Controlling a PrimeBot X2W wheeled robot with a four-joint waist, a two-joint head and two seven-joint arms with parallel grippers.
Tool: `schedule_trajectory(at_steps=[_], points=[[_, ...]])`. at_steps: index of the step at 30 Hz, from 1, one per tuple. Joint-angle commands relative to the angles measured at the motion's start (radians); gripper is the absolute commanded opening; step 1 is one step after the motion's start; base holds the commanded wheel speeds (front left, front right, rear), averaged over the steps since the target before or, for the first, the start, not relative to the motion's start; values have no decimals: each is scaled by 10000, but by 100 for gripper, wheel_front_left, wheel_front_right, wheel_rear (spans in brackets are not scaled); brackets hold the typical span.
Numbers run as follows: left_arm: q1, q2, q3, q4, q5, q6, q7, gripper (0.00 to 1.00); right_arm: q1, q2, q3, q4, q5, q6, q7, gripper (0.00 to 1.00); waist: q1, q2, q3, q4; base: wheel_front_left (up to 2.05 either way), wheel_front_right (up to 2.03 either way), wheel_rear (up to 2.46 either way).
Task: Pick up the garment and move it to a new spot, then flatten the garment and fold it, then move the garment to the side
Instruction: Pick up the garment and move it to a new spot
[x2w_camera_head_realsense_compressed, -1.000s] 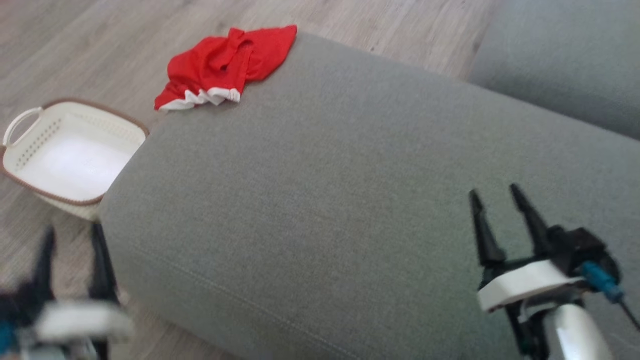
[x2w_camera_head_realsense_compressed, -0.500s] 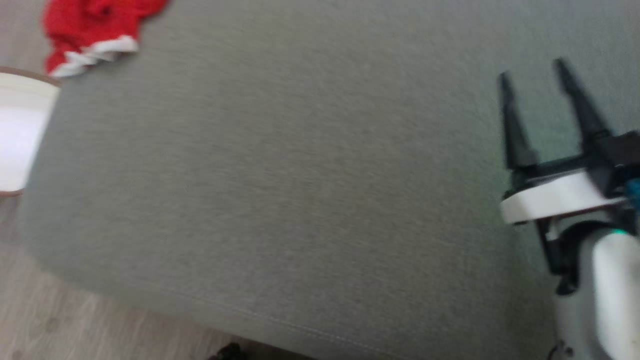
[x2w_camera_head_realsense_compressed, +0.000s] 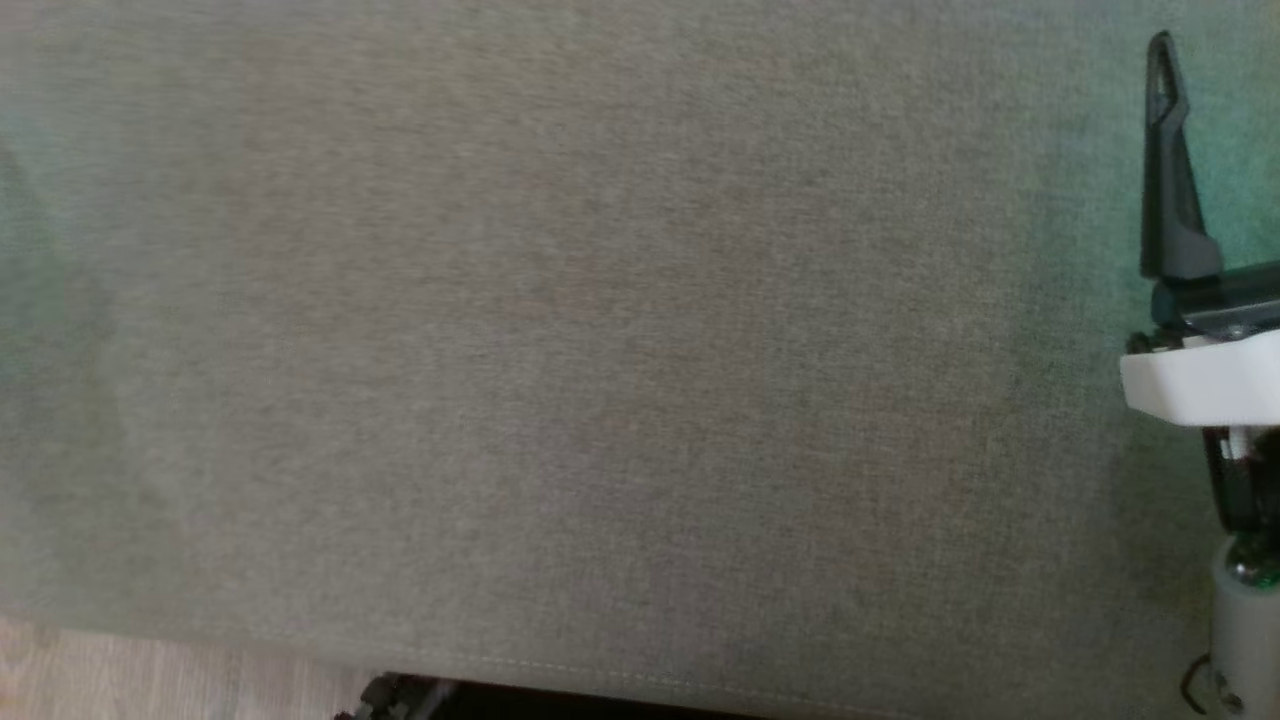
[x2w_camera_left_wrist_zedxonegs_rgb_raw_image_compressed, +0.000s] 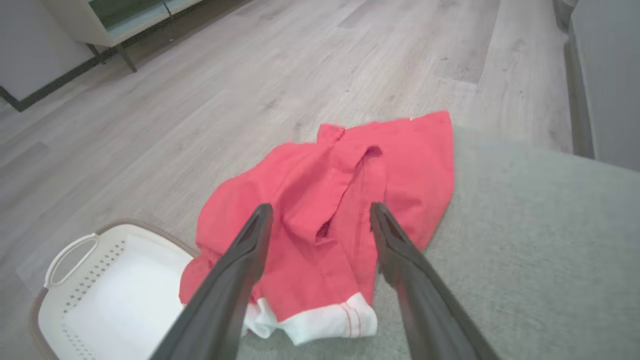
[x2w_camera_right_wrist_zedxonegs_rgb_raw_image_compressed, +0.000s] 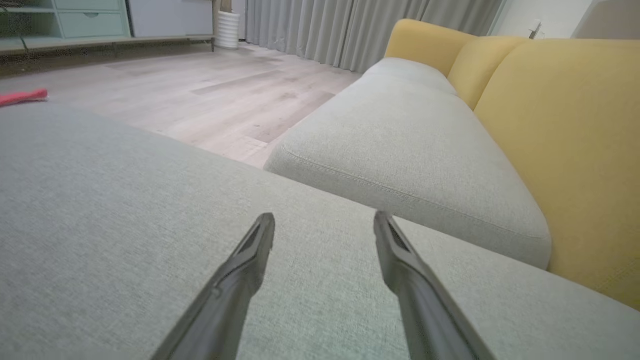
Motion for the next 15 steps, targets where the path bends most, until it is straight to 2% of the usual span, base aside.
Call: schedule_trajectory(at_steps=[1,6,13,14,15], points=[[-320,739,282,152,104,-81,-129,100,65,-33,220,-522,65,65,77,100,-3,1,355,-267,0,0,0],[-577,534,303,1448,-51,-288,-231,100,104,-151,128,-768,122,65,174,100,-3,1,555,-323,0,0,0],[-737,246,337,2879,-480,-974,190,100,32,-188,134,-769,220,65,168,100,-3,1,500,-395,0,0,0],[-757,233,320,3016,-487,-1023,175,90,14,-182,141,-750,234,65,149,100,-3,1,477,-409,0,0,0],[-781,228,307,3138,-490,-1067,138,50,-6,-175,151,-729,248,65,129,100,-3,1,454,-427,0,0,0]])
